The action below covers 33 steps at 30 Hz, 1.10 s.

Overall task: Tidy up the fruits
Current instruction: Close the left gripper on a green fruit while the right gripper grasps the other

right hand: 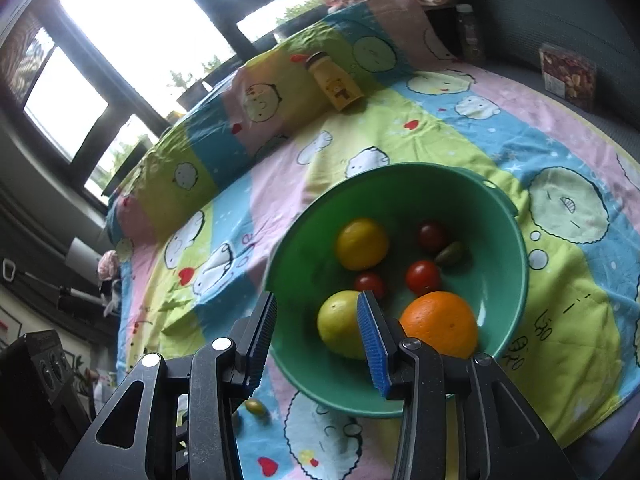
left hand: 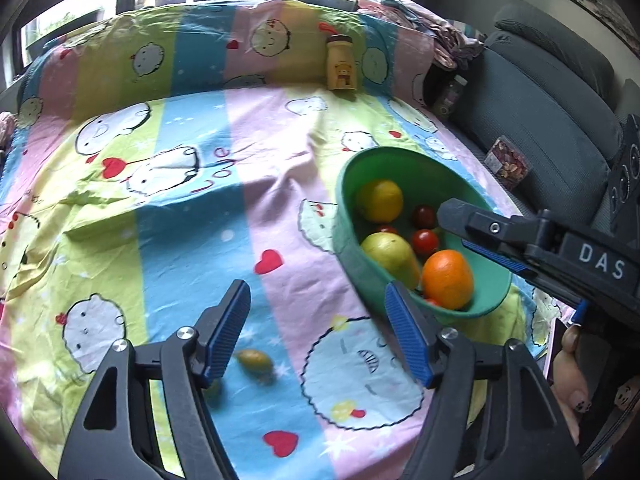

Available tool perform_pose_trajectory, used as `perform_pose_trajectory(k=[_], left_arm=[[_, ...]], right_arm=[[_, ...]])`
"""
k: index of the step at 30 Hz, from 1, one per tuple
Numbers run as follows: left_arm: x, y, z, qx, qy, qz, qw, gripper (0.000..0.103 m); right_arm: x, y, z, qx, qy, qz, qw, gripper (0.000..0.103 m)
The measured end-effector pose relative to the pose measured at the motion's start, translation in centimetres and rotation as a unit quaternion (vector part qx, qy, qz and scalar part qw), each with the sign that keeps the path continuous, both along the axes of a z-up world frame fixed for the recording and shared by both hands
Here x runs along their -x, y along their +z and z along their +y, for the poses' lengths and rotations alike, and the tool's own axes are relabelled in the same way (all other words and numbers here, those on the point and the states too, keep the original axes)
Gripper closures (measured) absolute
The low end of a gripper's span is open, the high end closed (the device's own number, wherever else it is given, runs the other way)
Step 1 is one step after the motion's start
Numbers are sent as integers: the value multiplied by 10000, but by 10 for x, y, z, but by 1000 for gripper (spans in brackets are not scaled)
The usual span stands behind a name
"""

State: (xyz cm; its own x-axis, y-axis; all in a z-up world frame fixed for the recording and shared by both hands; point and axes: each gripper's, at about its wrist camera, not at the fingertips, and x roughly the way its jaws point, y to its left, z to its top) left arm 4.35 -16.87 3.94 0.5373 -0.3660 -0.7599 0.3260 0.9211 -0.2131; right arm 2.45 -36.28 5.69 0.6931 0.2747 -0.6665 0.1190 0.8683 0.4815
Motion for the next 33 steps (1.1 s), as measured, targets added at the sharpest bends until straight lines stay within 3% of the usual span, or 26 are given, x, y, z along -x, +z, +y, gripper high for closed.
perform_pose_trajectory(k=[5, 11, 21, 33], left_arm=[[13, -18, 49, -20, 520, 297, 9982, 32], [22, -44, 90, 178, 889, 638, 9938, 33], [21, -69, 93, 340, 684, 968, 9924, 46], [19, -77, 84, 431, 513, 1063, 9921, 62]], right_arm=[[-6, -7, 46, -422, 1249, -18, 9913, 60], [-13, -32, 99, 22, 1791, 447, 9828, 60], [-24, -72, 121, 533, 1845, 1101, 9752, 61], [-28, -86, 134, 914, 1927, 1264, 9688, 70]])
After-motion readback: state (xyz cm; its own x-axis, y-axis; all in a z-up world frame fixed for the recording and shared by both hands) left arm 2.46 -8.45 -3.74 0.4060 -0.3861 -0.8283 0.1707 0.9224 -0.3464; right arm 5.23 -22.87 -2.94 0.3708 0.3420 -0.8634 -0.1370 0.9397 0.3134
